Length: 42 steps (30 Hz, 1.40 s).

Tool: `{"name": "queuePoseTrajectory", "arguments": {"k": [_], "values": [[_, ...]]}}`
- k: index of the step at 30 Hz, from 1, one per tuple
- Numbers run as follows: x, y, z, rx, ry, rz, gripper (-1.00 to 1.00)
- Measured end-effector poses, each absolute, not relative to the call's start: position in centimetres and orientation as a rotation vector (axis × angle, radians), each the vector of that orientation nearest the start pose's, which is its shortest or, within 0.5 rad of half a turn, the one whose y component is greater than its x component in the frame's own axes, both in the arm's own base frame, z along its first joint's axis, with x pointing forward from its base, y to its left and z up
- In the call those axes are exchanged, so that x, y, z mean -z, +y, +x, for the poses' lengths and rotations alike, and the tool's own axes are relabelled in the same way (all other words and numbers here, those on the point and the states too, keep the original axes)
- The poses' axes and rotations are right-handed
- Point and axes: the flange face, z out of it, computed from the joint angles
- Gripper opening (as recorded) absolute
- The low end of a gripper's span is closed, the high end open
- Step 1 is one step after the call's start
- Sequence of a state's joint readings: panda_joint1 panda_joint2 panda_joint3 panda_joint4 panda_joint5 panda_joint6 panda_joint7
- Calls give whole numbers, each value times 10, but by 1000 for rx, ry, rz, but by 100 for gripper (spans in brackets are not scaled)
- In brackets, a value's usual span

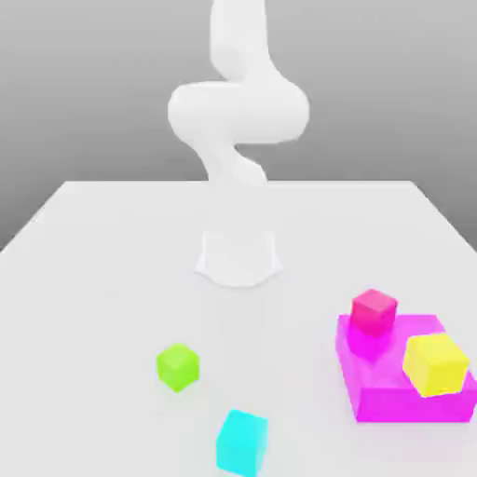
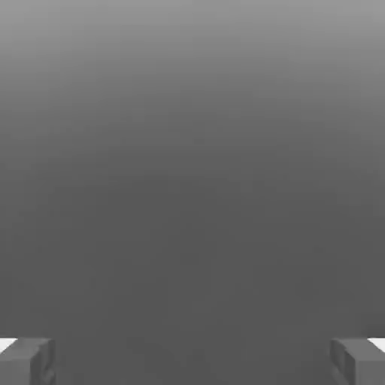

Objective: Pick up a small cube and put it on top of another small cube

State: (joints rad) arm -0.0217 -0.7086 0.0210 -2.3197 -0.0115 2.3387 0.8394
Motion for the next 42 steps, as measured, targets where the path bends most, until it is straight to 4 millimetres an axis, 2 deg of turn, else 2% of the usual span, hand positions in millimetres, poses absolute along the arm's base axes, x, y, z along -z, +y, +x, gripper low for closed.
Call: {"name": "queuePoseTrajectory", "arguments": {"k": [3, 6, 10, 13, 18, 24, 30, 31, 37, 39, 42], "values": [[-620, 3, 419, 861, 1183, -2525, 0], [-566, 3, 448, 764, 1261, -2564, 0], [-490, 1, 476, 626, 1360, -2607, 0], [-432, 0, 488, 516, 1431, -2632, 0], [-334, -1, 492, 320, 1542, -2655, 0], [-223, 3, 472, 65, 1661, -2654, 0], [-142, 5, 465, 1, 1689, -2648, 0], [-134, 5, 464, 0, 1689, -2648, -100], [-131, 6, 464, 2, 1689, -2648, -100], [-144, 6, 465, 1, 1690, -2646, -100], [-177, 6, 465, 1, 1690, -2647, -100]]}}
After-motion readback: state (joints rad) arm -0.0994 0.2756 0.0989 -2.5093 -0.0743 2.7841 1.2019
